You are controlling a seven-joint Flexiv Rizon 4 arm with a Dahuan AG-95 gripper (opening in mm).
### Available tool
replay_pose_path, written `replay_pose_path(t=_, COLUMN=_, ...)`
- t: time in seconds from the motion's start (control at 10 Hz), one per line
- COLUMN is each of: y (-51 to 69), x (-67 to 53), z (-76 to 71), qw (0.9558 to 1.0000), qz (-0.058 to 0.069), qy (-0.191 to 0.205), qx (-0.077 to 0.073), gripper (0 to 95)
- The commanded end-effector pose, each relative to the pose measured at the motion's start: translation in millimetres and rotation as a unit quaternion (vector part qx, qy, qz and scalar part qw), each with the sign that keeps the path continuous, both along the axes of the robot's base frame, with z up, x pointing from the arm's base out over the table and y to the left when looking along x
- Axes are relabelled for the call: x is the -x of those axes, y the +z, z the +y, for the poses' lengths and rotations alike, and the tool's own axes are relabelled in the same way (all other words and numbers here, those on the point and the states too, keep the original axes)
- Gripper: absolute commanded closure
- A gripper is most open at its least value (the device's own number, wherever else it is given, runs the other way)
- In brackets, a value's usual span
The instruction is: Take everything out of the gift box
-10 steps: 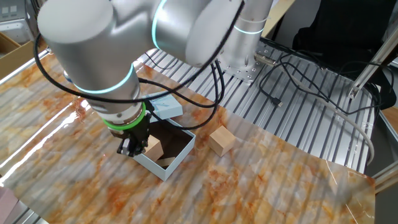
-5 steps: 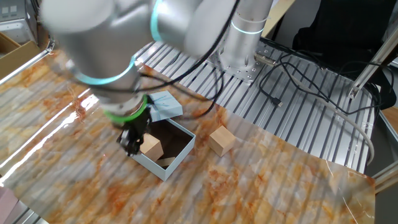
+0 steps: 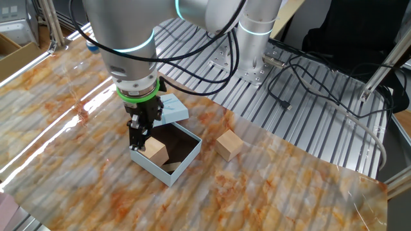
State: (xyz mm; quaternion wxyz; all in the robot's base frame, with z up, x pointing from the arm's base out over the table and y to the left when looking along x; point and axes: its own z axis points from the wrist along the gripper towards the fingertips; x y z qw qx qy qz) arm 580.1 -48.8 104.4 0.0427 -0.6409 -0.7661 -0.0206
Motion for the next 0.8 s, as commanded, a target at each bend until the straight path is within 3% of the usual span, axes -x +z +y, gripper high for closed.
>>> replay_pose_path(t=0.1, y=-3.1, x=10.5, z=-0.4, qw=1.0, qz=-0.004, qy=-0.002, qx=0.002, gripper=19.0)
replay_pose_path(t=0.8, y=-14.3, x=20.3, z=3.2, qw=0.9999, qz=-0.001, qy=-0.009, qx=0.007, gripper=19.0)
